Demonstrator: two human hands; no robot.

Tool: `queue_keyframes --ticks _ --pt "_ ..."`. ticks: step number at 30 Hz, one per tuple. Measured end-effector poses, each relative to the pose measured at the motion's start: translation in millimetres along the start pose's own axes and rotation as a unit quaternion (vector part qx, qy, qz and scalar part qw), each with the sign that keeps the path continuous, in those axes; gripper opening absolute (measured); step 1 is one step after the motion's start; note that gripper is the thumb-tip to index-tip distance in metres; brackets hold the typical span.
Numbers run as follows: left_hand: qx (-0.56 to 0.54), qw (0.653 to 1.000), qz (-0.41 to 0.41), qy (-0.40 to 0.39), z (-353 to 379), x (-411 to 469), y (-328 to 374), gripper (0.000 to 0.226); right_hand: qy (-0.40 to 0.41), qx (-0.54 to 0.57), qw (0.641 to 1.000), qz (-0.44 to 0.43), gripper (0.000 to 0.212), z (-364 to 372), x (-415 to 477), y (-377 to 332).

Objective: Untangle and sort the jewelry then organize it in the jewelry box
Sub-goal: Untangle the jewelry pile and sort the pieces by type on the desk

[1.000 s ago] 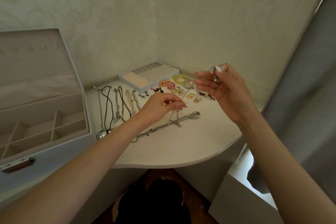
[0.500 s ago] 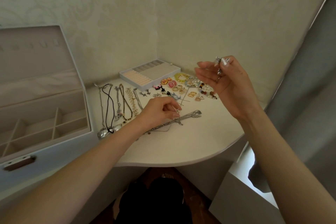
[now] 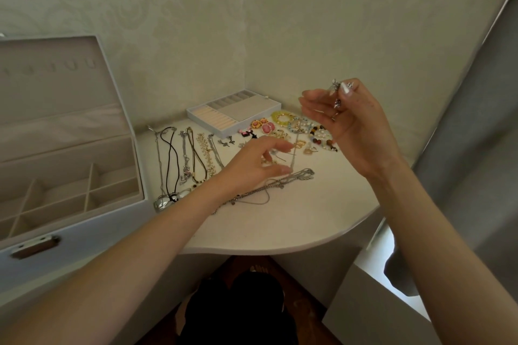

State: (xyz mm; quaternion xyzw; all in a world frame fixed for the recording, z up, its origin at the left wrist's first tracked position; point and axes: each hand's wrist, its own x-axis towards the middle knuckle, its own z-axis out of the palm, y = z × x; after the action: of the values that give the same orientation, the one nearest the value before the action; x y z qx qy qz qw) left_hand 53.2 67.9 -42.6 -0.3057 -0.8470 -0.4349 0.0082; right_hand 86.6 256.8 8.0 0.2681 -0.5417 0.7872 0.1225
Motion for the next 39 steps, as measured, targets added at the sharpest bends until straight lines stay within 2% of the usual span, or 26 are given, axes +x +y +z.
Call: queue_keyframes --ticks 4,10,15,17,20,21,24,27,32,36,39 --pt "-0.097 0.995 -0.001 -0.011 -3.7 4.0 15.6 0.011 0.018 -0.017 1.000 -0.009 0.021 -1.0 1.2 -0.2" --pt "-0.221 0.975 -0.006 0.008 -15.7 13.0 30.1 0.017 0.091 -0.026 0.996 -0.003 0.021 -11.2 -0.8 8.9" --pt "-0.303 0.952 -0.029 0.005 -13.2 22.4 40.0 0.013 0.086 -0.004 0.996 -0.010 0.018 -9.9 -0.1 10.3" --pt "-0.273 0.961 -0.036 0.023 -10.9 24.8 39.3 0.005 0.073 0.012 0.997 -0.012 0.017 -7.6 2.0 6.8" --pt "-0.211 0.977 -0.024 -0.006 -9.8 27.0 38.1 0.037 0.049 0.012 0.999 -0.010 0.017 -2.7 6.4 1.4" --pt "-0.204 0.978 -0.024 -0.022 -10.0 26.7 39.1 0.041 0.045 0.009 0.999 -0.009 0.016 -1.2 7.8 0.1" --pt "-0.175 0.984 -0.016 -0.036 -11.3 26.4 40.2 0.022 0.056 0.001 0.998 -0.011 0.017 -0.3 9.9 -3.7" --pt "-0.223 0.975 -0.006 0.015 -15.5 28.9 37.4 0.012 0.108 0.000 0.994 -0.026 0.016 -3.4 8.5 -6.7" --pt "-0.352 0.934 -0.011 0.064 -26.7 35.7 45.3 0.019 0.242 -0.073 0.967 0.002 0.020 -13.9 1.3 5.4" --pt "-0.342 0.937 0.000 0.065 -32.9 35.0 45.7 0.021 0.255 -0.113 0.956 0.089 0.016 -23.7 -8.1 19.5" --pt "-0.303 0.952 -0.003 0.053 -36.6 23.3 41.3 0.021 0.243 -0.113 0.956 0.120 0.014 -28.5 -15.3 24.8"
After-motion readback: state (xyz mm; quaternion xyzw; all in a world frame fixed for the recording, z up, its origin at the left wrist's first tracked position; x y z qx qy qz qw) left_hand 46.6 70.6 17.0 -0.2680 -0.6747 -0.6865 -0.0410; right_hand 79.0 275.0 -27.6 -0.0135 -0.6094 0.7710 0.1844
